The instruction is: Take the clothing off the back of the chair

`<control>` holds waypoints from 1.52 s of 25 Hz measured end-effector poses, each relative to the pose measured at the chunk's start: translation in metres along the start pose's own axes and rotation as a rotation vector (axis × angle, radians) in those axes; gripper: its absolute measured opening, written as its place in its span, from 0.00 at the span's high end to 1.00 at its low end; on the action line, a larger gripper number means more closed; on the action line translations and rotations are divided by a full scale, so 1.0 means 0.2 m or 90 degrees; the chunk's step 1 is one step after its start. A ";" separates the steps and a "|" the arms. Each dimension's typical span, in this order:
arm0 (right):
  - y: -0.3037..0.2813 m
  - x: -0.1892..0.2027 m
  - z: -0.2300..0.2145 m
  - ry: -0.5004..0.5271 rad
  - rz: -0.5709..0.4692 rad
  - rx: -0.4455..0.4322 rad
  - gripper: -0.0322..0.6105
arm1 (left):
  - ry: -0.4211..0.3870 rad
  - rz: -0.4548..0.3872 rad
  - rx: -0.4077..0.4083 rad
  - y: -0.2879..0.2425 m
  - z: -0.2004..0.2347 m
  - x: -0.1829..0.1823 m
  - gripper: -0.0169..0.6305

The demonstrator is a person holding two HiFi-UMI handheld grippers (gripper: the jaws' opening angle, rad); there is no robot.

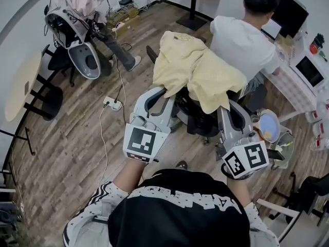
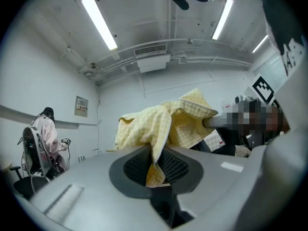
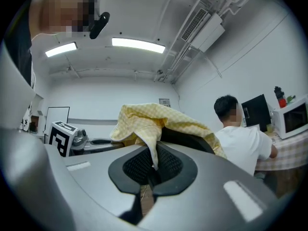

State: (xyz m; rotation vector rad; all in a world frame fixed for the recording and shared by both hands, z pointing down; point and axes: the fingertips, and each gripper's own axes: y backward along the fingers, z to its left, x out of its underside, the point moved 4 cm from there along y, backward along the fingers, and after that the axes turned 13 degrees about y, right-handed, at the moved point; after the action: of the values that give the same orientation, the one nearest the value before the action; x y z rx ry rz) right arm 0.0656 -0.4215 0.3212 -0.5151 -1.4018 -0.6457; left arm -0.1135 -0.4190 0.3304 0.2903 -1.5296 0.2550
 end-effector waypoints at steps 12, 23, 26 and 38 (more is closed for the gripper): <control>0.10 0.05 0.11 -0.009 0.026 0.027 0.92 | 0.019 0.009 0.078 0.06 -0.07 0.04 0.94; 0.23 0.03 0.29 -0.034 0.042 0.063 0.92 | 0.018 0.031 0.121 0.22 -0.12 0.02 0.94; 0.27 0.03 0.33 -0.035 0.045 0.064 0.92 | 0.016 0.036 0.124 0.26 -0.13 0.02 0.94; 0.34 0.03 0.41 -0.058 0.068 0.066 0.92 | 0.032 0.059 0.139 0.37 -0.18 0.03 0.94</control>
State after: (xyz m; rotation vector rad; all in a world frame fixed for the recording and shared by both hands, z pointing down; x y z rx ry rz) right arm 0.0525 -0.3169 0.3388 -0.5384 -1.4738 -0.4653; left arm -0.1049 -0.3366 0.3381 0.3829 -1.4690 0.5017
